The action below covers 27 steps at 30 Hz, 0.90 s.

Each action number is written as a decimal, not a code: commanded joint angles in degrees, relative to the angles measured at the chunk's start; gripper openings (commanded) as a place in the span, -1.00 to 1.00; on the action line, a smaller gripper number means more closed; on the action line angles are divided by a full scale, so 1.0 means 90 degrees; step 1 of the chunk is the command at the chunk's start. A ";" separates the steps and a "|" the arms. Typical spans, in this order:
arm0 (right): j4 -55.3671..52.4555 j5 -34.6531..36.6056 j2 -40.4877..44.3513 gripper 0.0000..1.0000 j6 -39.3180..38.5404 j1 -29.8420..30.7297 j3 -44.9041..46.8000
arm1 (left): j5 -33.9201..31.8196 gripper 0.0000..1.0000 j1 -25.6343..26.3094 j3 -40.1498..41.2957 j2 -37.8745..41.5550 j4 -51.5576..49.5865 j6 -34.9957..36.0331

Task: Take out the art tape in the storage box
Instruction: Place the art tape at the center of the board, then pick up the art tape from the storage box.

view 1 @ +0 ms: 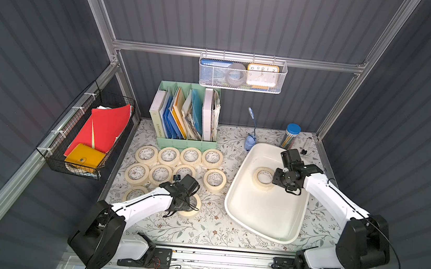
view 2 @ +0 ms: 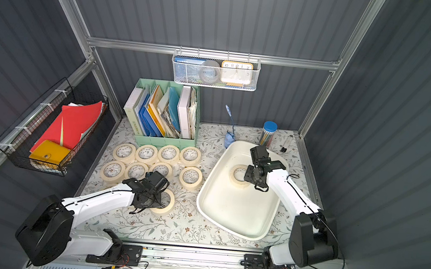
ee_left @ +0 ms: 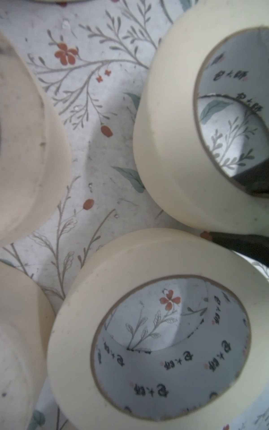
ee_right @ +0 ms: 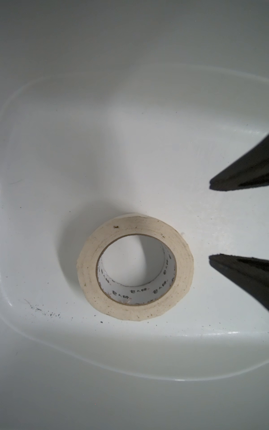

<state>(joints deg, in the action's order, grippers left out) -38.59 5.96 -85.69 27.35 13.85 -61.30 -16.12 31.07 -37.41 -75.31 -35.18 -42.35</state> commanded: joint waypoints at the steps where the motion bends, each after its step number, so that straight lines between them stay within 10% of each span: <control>1: 0.0184 -0.0199 -0.0415 0.02 -0.0091 -0.0066 -0.0199 | -0.0278 -0.10 -0.0056 -0.0002 0.0042 -0.0193 -0.0147; 8: 0.0489 -0.0290 -0.1089 0.02 -0.0130 -0.0113 -0.0318 | -0.0289 0.51 -0.0054 -0.0495 0.0151 -0.0458 0.0054; 21: 0.0849 -0.0487 -0.1526 -0.06 -0.0007 -0.0132 -0.0173 | 0.0738 0.64 -0.0044 -0.2357 0.0069 -0.0034 0.1009; 27: 0.0770 -0.0371 -0.1307 -0.53 0.0001 -0.0132 -0.0035 | 0.1364 0.65 -0.0025 -0.2792 -0.0282 0.0477 0.1144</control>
<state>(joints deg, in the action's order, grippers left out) -30.24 2.17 -99.22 27.46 12.67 -62.81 -7.90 30.81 -60.88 -76.05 -33.19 -34.39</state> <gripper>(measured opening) 0.275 0.827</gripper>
